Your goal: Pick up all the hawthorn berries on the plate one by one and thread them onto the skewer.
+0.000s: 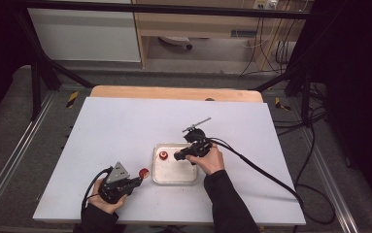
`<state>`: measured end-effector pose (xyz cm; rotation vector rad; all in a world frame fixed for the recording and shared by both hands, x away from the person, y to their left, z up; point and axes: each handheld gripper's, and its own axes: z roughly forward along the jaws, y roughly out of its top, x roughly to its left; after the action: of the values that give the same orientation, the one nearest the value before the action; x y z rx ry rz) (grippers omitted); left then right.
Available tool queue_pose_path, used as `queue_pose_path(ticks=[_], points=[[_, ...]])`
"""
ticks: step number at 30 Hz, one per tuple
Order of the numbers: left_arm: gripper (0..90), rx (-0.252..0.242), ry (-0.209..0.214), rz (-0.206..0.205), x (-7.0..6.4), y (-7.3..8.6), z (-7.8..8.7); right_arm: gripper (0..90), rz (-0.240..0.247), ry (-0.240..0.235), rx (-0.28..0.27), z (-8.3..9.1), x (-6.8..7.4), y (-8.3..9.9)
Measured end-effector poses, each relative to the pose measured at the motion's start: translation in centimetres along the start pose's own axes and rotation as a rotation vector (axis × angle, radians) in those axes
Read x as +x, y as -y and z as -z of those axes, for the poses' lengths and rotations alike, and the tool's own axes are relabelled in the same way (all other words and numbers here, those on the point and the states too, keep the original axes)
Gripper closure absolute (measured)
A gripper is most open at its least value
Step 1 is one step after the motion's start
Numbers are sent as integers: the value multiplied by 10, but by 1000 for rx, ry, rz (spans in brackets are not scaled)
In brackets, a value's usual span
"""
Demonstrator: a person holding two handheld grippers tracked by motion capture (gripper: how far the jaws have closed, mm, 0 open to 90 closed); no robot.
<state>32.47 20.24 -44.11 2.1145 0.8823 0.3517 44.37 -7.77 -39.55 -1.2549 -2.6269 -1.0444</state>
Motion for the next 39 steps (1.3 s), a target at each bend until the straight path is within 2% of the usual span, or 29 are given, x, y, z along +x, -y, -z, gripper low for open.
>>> queue_pose_path(ticks=[14, 23, 25, 31, 33, 36, 37, 39], points=[[879, -4, 0, 0, -4, -1, -3, 623, -85, -86, -217, 17, -7, 38], [879, -16, -2, -2, -11, -5, -5, 624, -162, -148, -393, 32, -10, 57], [879, -21, -3, 1, -13, -7, -6, 624, -177, -172, -429, 35, -10, 59], [879, -41, -5, 17, -22, -14, -8, 625, -200, -195, -520, 42, -5, 61], [879, -64, 6, 7, -26, -17, -10, 624, -203, -200, -547, 44, -4, 61], [879, -59, 3, 27, -31, -21, -11, 625, -219, -199, -582, 45, -3, 61], [879, -39, -4, 62, -35, -22, -11, 625, -220, -197, -595, 45, -3, 60], [879, -61, 2, 52, -37, -26, -13, 625, -233, -199, -623, 45, -2, 60]])
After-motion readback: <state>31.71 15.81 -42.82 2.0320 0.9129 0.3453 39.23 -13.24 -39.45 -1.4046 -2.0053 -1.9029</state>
